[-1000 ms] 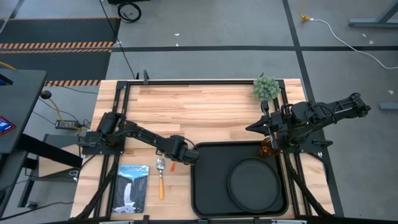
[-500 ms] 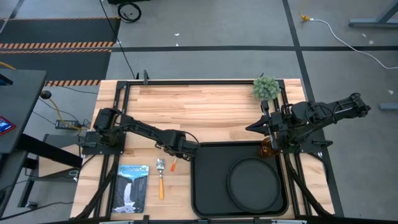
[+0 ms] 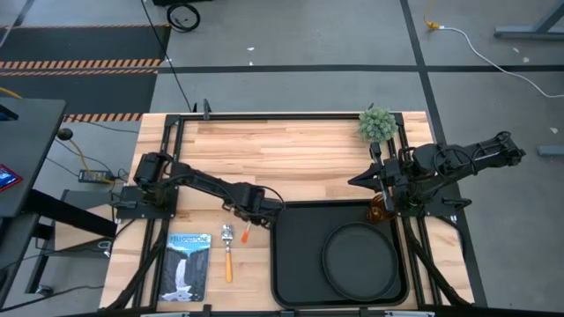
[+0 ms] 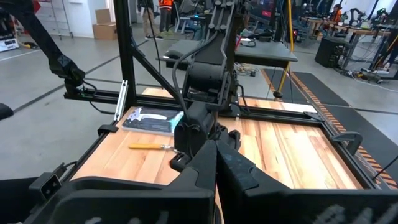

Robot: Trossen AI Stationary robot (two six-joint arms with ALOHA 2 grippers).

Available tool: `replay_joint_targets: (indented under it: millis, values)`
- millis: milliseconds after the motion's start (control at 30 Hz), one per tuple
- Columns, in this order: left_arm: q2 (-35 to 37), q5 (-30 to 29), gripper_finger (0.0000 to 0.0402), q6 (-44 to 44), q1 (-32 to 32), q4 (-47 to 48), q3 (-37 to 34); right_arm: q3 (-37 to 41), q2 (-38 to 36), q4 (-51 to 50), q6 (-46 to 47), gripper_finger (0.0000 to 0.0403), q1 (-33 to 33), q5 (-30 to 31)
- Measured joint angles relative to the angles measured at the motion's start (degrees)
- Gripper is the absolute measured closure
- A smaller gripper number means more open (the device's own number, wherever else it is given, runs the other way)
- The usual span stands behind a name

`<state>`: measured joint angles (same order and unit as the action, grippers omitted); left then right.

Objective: Pick and place plate/cup/fork/spoon on tray
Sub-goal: Put the orange fork on the black serving tray to the left of the black plate

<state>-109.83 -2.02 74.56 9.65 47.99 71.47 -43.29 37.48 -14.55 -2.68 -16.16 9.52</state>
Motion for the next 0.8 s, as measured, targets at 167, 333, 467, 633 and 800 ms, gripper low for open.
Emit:
replay_joint_targets:
  millis: [167,333,467,633,800]
  values:
    - [-0.1,1.0,0.0276,1.3,-0.2,-3.7,-2.1,0.0,0.0,0.4,0.1,0.0394,0.0,0.0]
    - [-0.1,1.0,0.0292,1.3,-0.2,-3.9,-2.2,0.0,0.0,0.4,0.0,0.0394,0.0,0.0]
    - [-0.1,1.1,0.0331,1.3,-0.2,-3.7,-2.2,0.0,0.0,0.5,0.0,0.0394,0.0,0.0]
    - [-0.1,0.9,0.0381,2.7,-0.2,-3.9,-2.3,0.0,0.0,0.5,0.0,0.0394,0.0,0.0]
    - [-0.1,0.4,0.039,4.3,-0.2,-4.0,-2.3,0.0,0.0,0.5,0.0,0.0394,0.0,0.0]
